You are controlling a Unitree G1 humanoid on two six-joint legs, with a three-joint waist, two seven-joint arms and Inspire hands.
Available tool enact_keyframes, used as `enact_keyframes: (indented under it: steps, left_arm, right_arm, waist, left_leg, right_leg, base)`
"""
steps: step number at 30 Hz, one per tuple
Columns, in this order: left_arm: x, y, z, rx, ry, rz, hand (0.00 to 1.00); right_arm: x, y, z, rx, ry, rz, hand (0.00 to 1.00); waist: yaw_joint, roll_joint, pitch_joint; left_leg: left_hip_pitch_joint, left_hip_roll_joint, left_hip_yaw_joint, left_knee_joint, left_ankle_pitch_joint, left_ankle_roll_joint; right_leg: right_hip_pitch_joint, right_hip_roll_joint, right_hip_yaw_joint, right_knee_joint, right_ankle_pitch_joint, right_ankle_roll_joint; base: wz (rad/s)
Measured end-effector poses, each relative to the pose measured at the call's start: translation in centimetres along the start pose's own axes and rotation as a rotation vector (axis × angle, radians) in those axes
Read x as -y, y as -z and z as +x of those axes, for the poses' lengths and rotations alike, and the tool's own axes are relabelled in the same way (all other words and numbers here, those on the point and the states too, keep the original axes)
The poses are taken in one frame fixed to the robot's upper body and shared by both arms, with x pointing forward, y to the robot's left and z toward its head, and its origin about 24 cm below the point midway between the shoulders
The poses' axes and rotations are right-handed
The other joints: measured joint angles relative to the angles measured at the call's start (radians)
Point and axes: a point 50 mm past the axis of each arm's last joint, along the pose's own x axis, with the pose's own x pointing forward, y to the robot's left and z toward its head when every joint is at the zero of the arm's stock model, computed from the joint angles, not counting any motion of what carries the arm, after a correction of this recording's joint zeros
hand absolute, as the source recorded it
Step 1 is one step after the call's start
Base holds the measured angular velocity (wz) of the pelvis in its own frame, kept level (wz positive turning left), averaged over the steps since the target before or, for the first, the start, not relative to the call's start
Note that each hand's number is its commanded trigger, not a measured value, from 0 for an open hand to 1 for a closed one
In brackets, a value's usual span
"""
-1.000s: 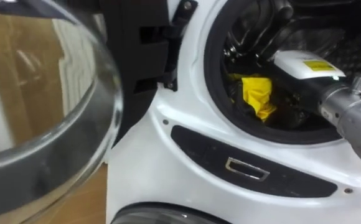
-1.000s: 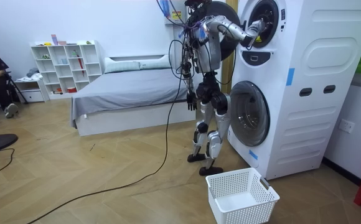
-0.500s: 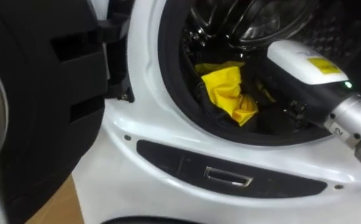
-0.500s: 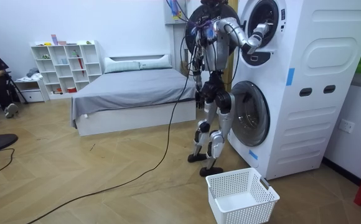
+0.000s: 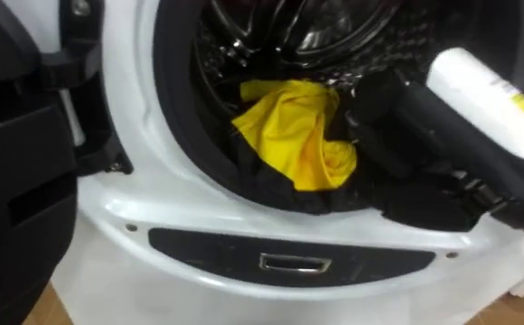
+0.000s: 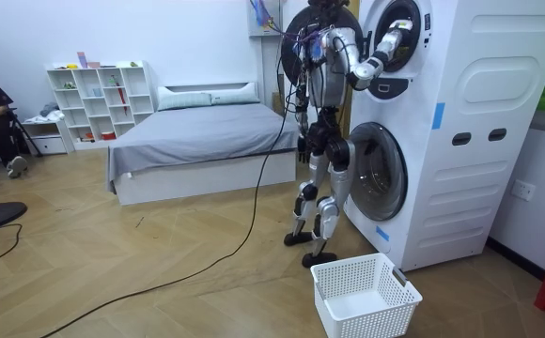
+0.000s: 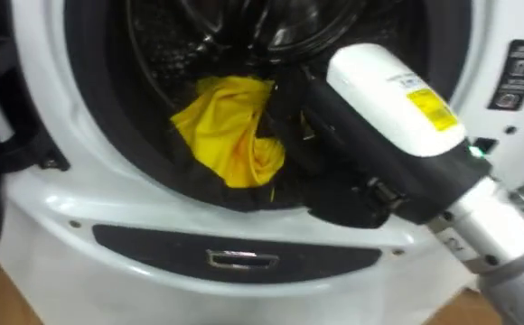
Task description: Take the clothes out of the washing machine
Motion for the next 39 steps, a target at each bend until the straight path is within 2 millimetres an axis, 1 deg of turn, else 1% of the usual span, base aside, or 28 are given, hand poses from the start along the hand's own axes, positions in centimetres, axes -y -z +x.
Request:
enact_keyframes:
  steps: [2, 4, 6, 8, 9, 12, 17, 20, 22, 27, 29, 34, 37, 39]
  left_arm:
    - [0.1, 0.1, 0.0, -0.004, 0.000, -0.015, 0.00]
    - [0.2, 0.4, -0.1, -0.010, 0.000, -0.037, 0.00]
    - [0.2, 1.0, -0.2, -0.025, -0.001, -0.040, 0.00]
    - [0.2, 1.4, -0.3, -0.034, -0.007, -0.039, 0.00]
    - [0.3, 1.6, -0.3, -0.034, -0.011, -0.038, 0.00]
    - [0.2, 1.5, -0.3, -0.020, -0.021, -0.038, 0.00]
    - [0.1, 1.4, -0.4, -0.006, -0.038, -0.039, 0.00]
    - [0.1, 1.4, -0.4, -0.003, -0.050, -0.038, 0.00]
    - [0.1, 1.6, -0.4, -0.003, -0.055, -0.041, 0.00]
    - [-0.2, 2.0, -0.5, -0.009, -0.075, -0.079, 0.00]
    - [-0.2, 2.2, -0.5, -0.014, -0.088, -0.084, 0.00]
    - [-0.6, 2.1, -0.6, -0.005, -0.140, -0.090, 0.00]
    - [-0.8, 2.1, -0.6, -0.006, -0.166, -0.094, 0.00]
    - [-0.9, 2.1, -0.6, -0.010, -0.186, -0.094, 0.00]
  right_arm:
    - [0.2, 0.0, -0.5, -0.002, 0.006, 0.008, 1.00]
    - [0.9, 0.1, -1.2, -0.019, 0.034, -0.010, 1.00]
    - [2.3, 0.6, -2.1, -0.068, 0.116, -0.047, 1.00]
    - [2.8, 0.8, -2.5, -0.089, 0.154, -0.060, 1.00]
    - [3.0, 0.8, -2.7, -0.090, 0.171, -0.053, 1.00]
    - [3.7, 0.9, -3.2, -0.087, 0.236, -0.023, 1.00]
    - [4.8, 0.8, -3.7, -0.073, 0.324, 0.015, 1.00]
    - [4.8, 0.8, -4.3, -0.067, 0.357, 0.072, 1.00]
    - [4.7, 0.9, -4.7, -0.090, 0.366, 0.073, 1.00]
    - [5.5, 2.5, -6.3, -0.199, 0.428, 0.041, 1.00]
    - [5.6, 2.6, -6.9, -0.217, 0.441, 0.033, 1.00]
    - [5.7, 2.9, -8.1, -0.253, 0.505, 0.065, 1.00]
    - [5.9, 3.8, -9.1, -0.303, 0.588, 0.052, 1.00]
    - [6.0, 4.8, -10.0, -0.354, 0.654, 0.045, 1.00]
  waist:
    - [-0.001, -0.002, -0.0004]
    - [-0.018, -0.003, -0.0004]
    - [-0.034, 0.000, 0.0014]
    - [-0.045, 0.002, 0.0012]
    - [-0.059, 0.003, 0.0006]
    - [-0.082, 0.006, -0.0010]
    - [-0.086, 0.008, -0.0032]
    - [-0.085, 0.007, -0.0038]
    - [-0.081, 0.007, -0.0038]
    - [-0.081, 0.007, -0.0035]
    - [-0.081, 0.007, -0.0033]
    - [-0.094, 0.007, -0.0029]
    - [-0.095, 0.005, -0.0027]
    - [-0.103, 0.005, -0.0021]
  left_leg:
    - [0.003, 0.000, 0.014, -0.001, 0.000, 0.000]
    - [0.001, 0.000, 0.015, -0.001, -0.002, 0.001]
    - [0.000, 0.000, 0.030, -0.001, -0.013, 0.003]
    - [-0.004, 0.003, 0.045, 0.002, -0.016, 0.002]
    - [-0.005, 0.004, 0.046, 0.002, -0.018, -0.001]
    - [-0.002, 0.006, 0.047, 0.003, -0.019, -0.002]
    - [0.005, 0.008, 0.066, 0.004, -0.019, -0.002]
    - [0.010, 0.008, 0.068, 0.004, -0.019, -0.002]
    - [0.016, 0.009, 0.078, 0.002, -0.019, -0.002]
    - [0.021, 0.016, 0.109, 0.002, -0.022, -0.006]
    - [0.021, 0.018, 0.120, 0.003, -0.022, -0.006]
    - [0.016, 0.018, 0.122, 0.003, -0.023, -0.007]
    - [0.018, 0.018, 0.127, 0.003, -0.024, -0.009]
    - [0.016, 0.018, 0.133, 0.003, -0.026, -0.010]
  right_leg:
    - [0.000, 0.002, 0.010, -0.001, 0.000, 0.000]
    - [-0.002, 0.002, 0.010, -0.001, 0.000, 0.000]
    - [-0.008, 0.008, 0.020, -0.001, -0.001, 0.001]
    - [-0.016, 0.015, 0.039, 0.000, -0.001, 0.001]
    - [-0.024, 0.017, 0.040, 0.000, -0.001, 0.000]
    - [-0.026, 0.019, 0.044, 0.004, 0.001, -0.001]
    - [-0.027, 0.024, 0.063, 0.005, 0.007, -0.003]
    - [-0.025, 0.026, 0.066, 0.004, 0.010, -0.002]
    - [-0.025, 0.028, 0.076, 0.004, 0.010, -0.002]
    - [-0.029, 0.039, 0.110, 0.003, 0.010, -0.003]
    - [-0.033, 0.042, 0.119, 0.002, 0.011, -0.005]
    - [-0.039, 0.042, 0.125, 0.001, 0.011, -0.005]
    - [-0.038, 0.042, 0.129, 0.001, 0.011, -0.005]
    - [-0.041, 0.043, 0.133, -0.002, 0.011, -0.004]
  base:
    - [-0.18]
    - [-0.04]
    - [-0.13]
    - [-0.24]
    - [-0.16]
    - [-0.05]
    - [-0.13]
    - [-0.06]
    - [-0.13]
    - [-0.18]
    - [-0.16]
    - [-0.03]
    - [-0.02]
    - [-0.02]
